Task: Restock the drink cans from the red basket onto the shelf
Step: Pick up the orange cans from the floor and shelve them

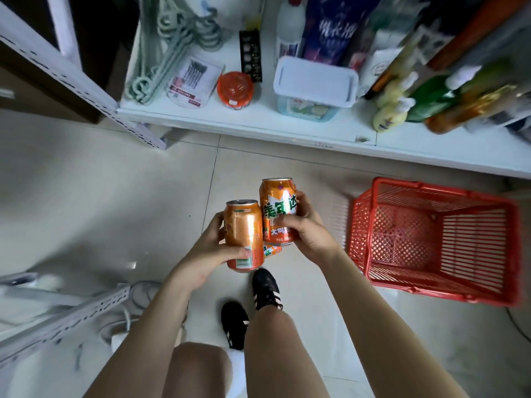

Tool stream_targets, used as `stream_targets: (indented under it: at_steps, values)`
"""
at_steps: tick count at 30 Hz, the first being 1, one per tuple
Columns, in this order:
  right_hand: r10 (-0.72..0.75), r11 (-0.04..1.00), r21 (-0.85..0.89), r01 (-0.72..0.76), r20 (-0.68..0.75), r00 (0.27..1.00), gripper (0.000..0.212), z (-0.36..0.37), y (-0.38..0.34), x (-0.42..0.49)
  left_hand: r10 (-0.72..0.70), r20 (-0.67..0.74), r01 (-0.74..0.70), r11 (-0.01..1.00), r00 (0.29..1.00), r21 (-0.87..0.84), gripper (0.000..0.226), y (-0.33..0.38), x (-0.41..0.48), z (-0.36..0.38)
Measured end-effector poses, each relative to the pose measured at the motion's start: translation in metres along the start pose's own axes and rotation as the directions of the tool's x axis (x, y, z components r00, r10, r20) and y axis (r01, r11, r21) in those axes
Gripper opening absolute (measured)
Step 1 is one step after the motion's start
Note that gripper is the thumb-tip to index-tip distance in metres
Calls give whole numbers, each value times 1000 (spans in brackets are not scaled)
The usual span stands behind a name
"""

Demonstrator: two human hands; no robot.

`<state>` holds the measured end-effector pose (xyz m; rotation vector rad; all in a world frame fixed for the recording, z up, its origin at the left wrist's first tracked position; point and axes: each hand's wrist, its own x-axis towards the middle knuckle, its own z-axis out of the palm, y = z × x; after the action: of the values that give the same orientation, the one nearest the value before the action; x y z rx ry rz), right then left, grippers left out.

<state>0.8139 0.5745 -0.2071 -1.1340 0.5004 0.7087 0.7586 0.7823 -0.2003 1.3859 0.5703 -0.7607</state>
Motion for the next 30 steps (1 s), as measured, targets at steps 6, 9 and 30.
stream_targets:
  at_steps: [6, 9, 30]
  values:
    - [-50, 998, -30, 50, -18, 999, 77, 22, -62, -72, 83, -10, -83, 995, 996, 47, 94, 62, -74, 29]
    - [-106, 994, -43, 104, -30, 994, 81, 35, -96, -113, 155, -40, -153, 987, 987, 40, 94, 94, -113, 44]
    - [-560, 815, -168, 555, 18, 828, 77, 64, -190, -385, 608, -49, -600, 791, 792, 118, 89, 196, -342, 132]
